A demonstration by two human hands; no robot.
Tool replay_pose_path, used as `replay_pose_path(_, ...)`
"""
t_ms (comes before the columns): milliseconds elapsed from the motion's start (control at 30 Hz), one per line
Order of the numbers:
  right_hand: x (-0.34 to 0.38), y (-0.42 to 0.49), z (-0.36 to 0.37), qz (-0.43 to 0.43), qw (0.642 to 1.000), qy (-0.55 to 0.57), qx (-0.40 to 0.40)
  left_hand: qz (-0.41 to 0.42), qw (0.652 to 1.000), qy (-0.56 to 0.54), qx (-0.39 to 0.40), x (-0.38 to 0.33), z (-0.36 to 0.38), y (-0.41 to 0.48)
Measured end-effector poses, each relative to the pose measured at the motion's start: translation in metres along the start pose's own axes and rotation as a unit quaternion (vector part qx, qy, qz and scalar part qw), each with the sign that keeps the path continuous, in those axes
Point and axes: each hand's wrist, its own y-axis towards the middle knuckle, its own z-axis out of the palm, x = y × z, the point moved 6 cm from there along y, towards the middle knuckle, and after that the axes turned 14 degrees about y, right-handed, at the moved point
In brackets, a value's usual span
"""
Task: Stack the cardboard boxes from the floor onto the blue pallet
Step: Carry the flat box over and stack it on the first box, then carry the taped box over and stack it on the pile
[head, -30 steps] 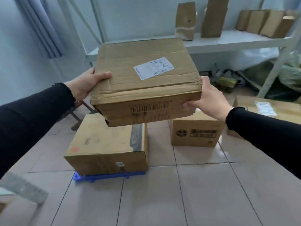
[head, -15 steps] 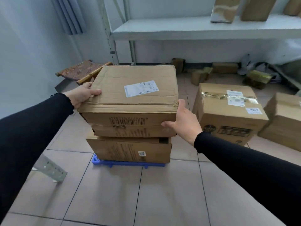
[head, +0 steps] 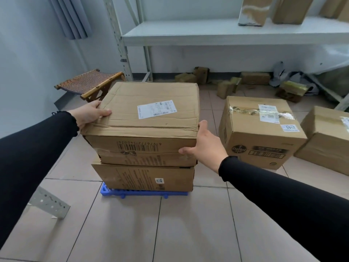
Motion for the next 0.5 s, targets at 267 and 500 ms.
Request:
replay_pose_path(267, -0.020, 0.007, -0.071, 0.007, 0.992, -0.098, 0.078, 0.206, 0.907, 0.324, -0.172, -0.118, 0.008, -0.071)
replay_pose_path(500, -0.089, -0.013, -0.187, -0.002, 0.985, -0.170, 0.024, 0.371, 0.854, 0.343, -0.124, -0.277, 0.120, -0.148)
